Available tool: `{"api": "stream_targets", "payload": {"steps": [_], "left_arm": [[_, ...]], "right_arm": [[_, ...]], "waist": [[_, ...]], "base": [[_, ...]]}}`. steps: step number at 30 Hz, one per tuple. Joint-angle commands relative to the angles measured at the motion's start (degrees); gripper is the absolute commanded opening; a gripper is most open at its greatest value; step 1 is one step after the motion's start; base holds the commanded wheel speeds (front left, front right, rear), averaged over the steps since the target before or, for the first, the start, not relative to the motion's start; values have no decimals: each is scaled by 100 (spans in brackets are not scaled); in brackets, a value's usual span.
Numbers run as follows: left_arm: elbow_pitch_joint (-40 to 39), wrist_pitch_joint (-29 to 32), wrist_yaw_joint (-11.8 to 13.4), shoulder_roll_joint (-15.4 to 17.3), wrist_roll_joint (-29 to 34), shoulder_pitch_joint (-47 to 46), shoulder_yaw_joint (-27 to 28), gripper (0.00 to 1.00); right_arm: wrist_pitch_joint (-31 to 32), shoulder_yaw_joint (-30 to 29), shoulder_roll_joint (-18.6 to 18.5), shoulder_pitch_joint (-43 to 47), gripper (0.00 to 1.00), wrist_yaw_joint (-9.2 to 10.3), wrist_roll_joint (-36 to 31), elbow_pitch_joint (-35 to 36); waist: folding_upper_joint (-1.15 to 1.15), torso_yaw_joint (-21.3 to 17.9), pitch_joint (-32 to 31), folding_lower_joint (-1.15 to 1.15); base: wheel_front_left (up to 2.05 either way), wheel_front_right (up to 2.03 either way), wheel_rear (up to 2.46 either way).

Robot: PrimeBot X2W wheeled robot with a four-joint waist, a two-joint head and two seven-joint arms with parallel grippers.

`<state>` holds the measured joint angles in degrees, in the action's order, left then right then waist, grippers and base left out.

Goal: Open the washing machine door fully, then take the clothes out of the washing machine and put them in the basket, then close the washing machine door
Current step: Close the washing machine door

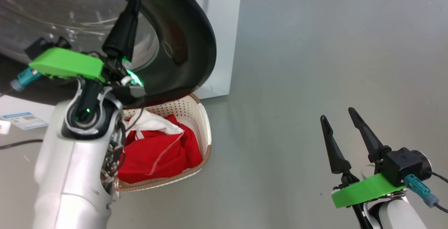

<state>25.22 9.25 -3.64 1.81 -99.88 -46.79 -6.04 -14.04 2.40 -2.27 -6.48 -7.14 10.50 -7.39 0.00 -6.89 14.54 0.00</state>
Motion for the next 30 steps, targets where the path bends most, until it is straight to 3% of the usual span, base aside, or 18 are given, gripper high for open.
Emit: {"api": "stream_targets", "payload": {"steps": [1,15,16,17,18,27,30], "left_arm": [[-101,-47,-83,135,49,-207,166,0],[127,-50,-243,160,232,-57,98,0],[92,-83,-254,164,303,14,58,28],[39,-123,-269,185,404,88,10,96],[-12,-160,-279,207,505,175,-42,100],[-553,-584,-235,477,1328,1022,-386,100],[-841,-840,-258,750,1951,1327,-607,100]], "right_arm": [[-51,125,-61,-168,100,-35,-6,121],[-76,53,-61,-162,100,-35,-42,24],[-76,58,-61,-147,100,-35,-45,16],[-76,61,-61,-131,100,-35,-44,8],[-77,64,-61,-115,100,-35,-40,1],[-56,30,-61,49,100,-35,-39,-41],[-50,42,-61,73,100,-35,-26,-45]], "waist": [[0,-46,43,0],[0,-21,-120,0],[0,3,-164,0],[0,28,-204,0],[0,54,-246,0],[0,405,-597,0],[0,514,-690,0]], "base": [[0,0,0],[0,0,0],[0,0,0],[0,0,0],[0,0,0],[0,0,0],[0,0,0]]}}
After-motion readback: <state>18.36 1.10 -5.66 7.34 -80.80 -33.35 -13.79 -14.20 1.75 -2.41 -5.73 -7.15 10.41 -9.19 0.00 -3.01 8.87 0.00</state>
